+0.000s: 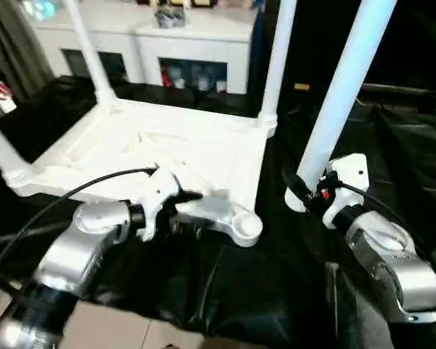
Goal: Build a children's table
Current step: Move to table
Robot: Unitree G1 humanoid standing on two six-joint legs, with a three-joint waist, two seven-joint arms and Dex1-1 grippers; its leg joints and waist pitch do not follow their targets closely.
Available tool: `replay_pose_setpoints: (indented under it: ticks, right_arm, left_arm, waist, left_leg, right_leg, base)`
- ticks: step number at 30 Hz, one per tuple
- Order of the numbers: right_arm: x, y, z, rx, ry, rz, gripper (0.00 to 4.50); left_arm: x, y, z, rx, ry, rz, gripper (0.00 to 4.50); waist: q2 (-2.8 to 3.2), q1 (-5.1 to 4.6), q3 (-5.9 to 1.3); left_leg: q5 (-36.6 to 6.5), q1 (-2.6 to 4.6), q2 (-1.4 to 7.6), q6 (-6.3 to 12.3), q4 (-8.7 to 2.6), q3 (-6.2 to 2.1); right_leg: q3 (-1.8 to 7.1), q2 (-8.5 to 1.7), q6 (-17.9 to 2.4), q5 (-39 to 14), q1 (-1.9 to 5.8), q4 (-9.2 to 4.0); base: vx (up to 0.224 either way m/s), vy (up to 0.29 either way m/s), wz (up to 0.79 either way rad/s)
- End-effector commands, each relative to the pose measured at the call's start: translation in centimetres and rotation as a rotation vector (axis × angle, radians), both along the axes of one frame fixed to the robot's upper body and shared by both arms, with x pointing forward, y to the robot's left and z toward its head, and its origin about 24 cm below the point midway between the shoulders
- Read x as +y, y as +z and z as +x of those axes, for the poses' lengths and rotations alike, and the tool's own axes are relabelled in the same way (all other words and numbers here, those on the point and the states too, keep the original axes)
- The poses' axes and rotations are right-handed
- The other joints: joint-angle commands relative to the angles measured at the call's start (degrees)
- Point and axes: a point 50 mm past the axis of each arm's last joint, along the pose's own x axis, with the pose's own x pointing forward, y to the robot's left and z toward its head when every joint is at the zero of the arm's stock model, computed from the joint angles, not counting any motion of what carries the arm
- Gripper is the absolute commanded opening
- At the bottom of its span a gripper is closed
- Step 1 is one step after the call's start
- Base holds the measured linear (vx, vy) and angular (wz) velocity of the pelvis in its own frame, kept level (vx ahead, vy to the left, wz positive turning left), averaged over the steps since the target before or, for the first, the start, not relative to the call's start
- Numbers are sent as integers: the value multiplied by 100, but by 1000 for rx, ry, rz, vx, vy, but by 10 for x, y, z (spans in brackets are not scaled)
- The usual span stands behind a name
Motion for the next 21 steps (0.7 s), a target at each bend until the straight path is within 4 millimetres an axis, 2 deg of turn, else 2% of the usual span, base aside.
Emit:
replay_pose_setpoints:
  ticks: [1,2,3,5,6,7,8,9,13,15,16,17,18,19,20,21]
  right_arm:
    - [1,2,1,-10,20,1,191]
    - [1,2,1,-9,24,-1,191]
    - [1,2,0,-8,28,-2,191]
    - [2,1,0,-6,33,-2,191]
    - [2,0,-1,0,45,0,191]
    - [3,0,-1,4,55,3,191]
    - [3,0,-2,5,59,4,191]
    - [4,0,-2,7,62,7,191]
    - [4,0,-3,12,69,20,191]
    - [4,-2,-5,19,76,20,191]
    - [4,-2,-6,22,80,23,191]
    - [5,-3,-6,26,83,27,191]
    - [5,-3,-7,28,84,29,191]
    - [5,-3,-7,29,85,30,191]
    - [5,-3,-7,28,85,29,191]
    - [5,-3,-7,28,85,29,191]
  left_arm:
    - [-1,3,9,-29,-33,38,331]
    - [-2,3,10,-28,-39,40,331]
    - [-3,4,12,-27,-48,44,287]
    - [-4,5,13,-31,-61,52,287]
    - [-7,5,18,-35,-84,68,306]
    - [-9,5,22,-35,-99,85,270]
    - [-9,5,23,-34,-105,93,270]
    - [-10,4,24,-33,-116,111,244]
    - [-8,0,28,-9,-155,162,249]
    - [-5,-2,32,-2,-160,186,191]
    - [-5,-2,33,-4,-160,192,218]
    - [-4,-2,34,0,-164,198,218]
    - [-4,-3,35,4,-170,205,197]
    - [-3,-3,36,7,-174,209,158]
    - [-3,-3,38,1,-179,219,142]
    - [-3,-4,39,-4,-184,224,154]
  waist:
    - [-18,14,-241]
    - [-38,8,-241]
    - [-25,25,-259]
    - [-44,32,-273]
    - [-54,30,-283]
    - [-33,37,-300]
    - [-41,38,-304]
    - [-28,49,-327]
    - [-26,43,-347]
    - [-5,44,-367]
    - [-10,43,-364]
    - [-1,49,-356]
    - [1,59,-349]
    - [-1,60,-346]
    - [0,70,-342]
    - [1,78,-338]
  left_leg:
    - [-1276,49,385,-151,-607,-131]
    - [-1218,34,380,-143,-610,-124]
    - [-1125,34,391,-140,-602,-123]
    - [-985,21,384,-93,-590,-108]
    - [-804,-1,385,-49,-584,-105]
    - [-629,-1,366,4,-562,-92]
    - [-565,7,358,38,-550,-82]
    - [-364,-14,361,76,-535,-91]
    - [-162,-21,371,166,-530,-87]
    - [-32,-13,382,239,-505,-81]
    - [-22,-14,383,265,-504,-76]
    - [-98,-6,395,269,-514,-75]
    - [-221,-2,401,267,-521,-76]
    - [-270,1,406,259,-528,-73]
    - [-337,10,416,233,-534,-74]
    - [-390,15,425,196,-541,-73]
  right_leg:
    - [280,-481,-987,-1613,176,-541]
    - [280,-476,-982,-1594,185,-549]
    - [283,-491,-1018,-1442,188,-532]
    - [281,-481,-1056,-1223,195,-518]
    - [278,-476,-1111,-933,214,-493]
    - [273,-458,-1139,-688,212,-477]
    - [274,-448,-1149,-578,206,-483]
    - [269,-460,-1210,-235,245,-439]
    - [241,-454,-1332,276,262,-408]
    - [240,-466,-1461,622,266,-383]
    - [238,-457,-1486,693,261,-383]
    - [228,-459,-1543,710,254,-383]
    - [225,-472,-1581,618,255,-395]
    - [225,-475,-1590,566,260,-402]
    - [224,-480,-1592,469,255,-412]
    - [226,-489,-1594,409,256,-411]
  base:
    - [0,0,0]
    - [0,0,0]
    - [0,0,0]
    - [0,0,0]
    - [0,0,0]
    - [0,0,0]
    - [0,0,0]
    - [0,0,0]
    - [0,0,0]
    - [0,0,0]
    - [0,0,0]
    - [0,0,0]
    - [0,0,0]
    - [0,0,0]
    - [0,0,0]
    - [0,0,0]
